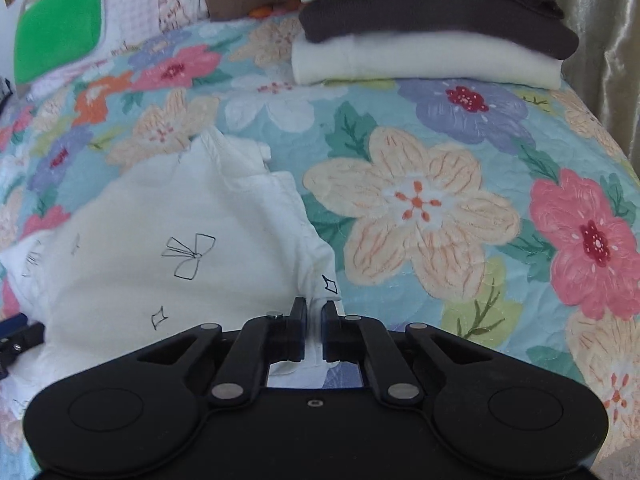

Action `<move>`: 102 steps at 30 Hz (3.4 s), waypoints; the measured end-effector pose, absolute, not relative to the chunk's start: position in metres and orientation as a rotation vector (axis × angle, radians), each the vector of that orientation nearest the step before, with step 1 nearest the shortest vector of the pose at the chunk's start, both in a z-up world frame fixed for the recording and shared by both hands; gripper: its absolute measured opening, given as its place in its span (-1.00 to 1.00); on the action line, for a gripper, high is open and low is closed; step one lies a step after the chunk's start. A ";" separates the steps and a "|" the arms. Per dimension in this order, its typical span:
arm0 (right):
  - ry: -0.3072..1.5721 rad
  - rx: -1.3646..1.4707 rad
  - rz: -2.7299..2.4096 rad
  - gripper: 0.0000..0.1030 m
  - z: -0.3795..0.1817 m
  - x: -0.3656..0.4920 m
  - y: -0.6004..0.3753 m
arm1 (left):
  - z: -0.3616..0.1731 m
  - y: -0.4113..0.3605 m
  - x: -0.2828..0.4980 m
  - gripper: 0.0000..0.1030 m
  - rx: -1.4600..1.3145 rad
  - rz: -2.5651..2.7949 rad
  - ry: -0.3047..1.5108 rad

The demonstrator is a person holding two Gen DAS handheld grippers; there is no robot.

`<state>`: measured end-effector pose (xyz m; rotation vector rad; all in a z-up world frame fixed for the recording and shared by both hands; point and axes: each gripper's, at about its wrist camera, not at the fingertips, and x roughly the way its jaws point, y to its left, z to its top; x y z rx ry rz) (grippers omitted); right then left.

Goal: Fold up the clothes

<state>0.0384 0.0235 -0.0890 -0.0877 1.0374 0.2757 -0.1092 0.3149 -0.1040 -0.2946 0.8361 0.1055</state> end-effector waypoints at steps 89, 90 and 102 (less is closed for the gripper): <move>1.330 0.659 0.832 -0.49 -0.130 0.051 0.055 | -0.068 0.287 -0.135 0.37 -0.590 -0.388 0.864; 1.324 0.623 0.819 -0.48 -0.126 0.051 0.057 | -0.070 0.290 -0.133 0.37 -0.613 -0.395 0.853; 1.298 0.434 0.632 0.20 -0.098 0.025 0.004 | -0.089 0.306 -0.128 0.40 -0.829 -0.344 0.752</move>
